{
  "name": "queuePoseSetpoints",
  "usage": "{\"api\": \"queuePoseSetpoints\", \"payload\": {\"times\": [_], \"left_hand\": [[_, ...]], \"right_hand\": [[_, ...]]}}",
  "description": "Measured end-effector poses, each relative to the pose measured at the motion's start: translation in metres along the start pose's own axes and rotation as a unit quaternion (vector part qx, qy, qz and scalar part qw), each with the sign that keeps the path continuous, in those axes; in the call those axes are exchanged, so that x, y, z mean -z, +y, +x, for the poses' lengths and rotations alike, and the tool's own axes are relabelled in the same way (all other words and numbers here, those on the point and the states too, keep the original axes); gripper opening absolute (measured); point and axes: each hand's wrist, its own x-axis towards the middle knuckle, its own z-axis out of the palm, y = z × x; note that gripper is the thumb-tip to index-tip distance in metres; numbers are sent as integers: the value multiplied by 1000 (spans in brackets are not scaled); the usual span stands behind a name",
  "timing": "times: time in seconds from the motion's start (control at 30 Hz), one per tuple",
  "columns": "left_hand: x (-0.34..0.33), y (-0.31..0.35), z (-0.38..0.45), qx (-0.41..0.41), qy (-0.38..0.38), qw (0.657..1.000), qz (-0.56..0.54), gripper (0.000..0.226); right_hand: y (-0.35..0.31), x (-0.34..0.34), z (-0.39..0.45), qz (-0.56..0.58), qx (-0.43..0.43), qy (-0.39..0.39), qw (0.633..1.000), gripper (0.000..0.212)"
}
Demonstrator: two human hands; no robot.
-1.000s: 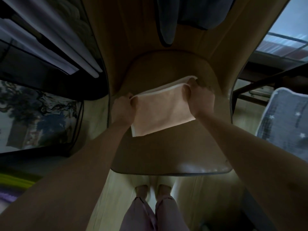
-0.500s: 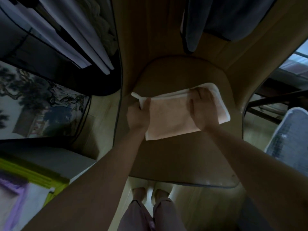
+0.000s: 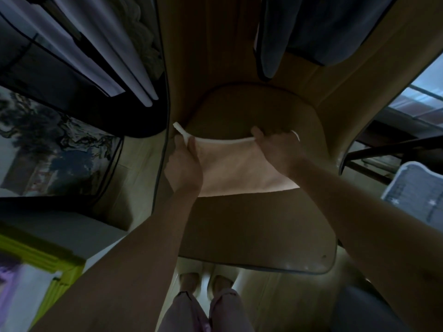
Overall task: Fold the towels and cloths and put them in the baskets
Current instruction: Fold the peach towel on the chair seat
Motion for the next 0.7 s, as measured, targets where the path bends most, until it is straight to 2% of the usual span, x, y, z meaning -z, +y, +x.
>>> {"api": "queuePoseSetpoints", "payload": {"times": [0.13, 0.2, 0.23, 0.33, 0.43, 0.57, 0.7], "left_hand": [[-7, -9, 4, 29, 17, 999, -1, 48], [-10, -16, 7, 45, 17, 998, -28, 51], [-9, -18, 9, 51, 4, 998, -44, 51], [-3, -21, 8, 18, -53, 998, -26, 45], [-4, -26, 9, -16, -51, 996, -69, 44], [-4, -26, 13, 54, -39, 987, -144, 42], [-2, -20, 17, 72, -20, 984, -164, 41]], "right_hand": [[-12, 0, 3, 0, -53, 90, 995, 33], [-30, -9, -10, 51, -57, 127, 989, 31], [-40, -16, -18, 86, -45, 128, 987, 38], [-61, -33, -37, 187, -2, 56, 981, 54], [-62, -44, -35, 199, 18, 21, 980, 60], [-59, -49, -32, 225, -15, 14, 974, 63], [-60, -49, -34, 238, -53, -1, 970, 62]]}}
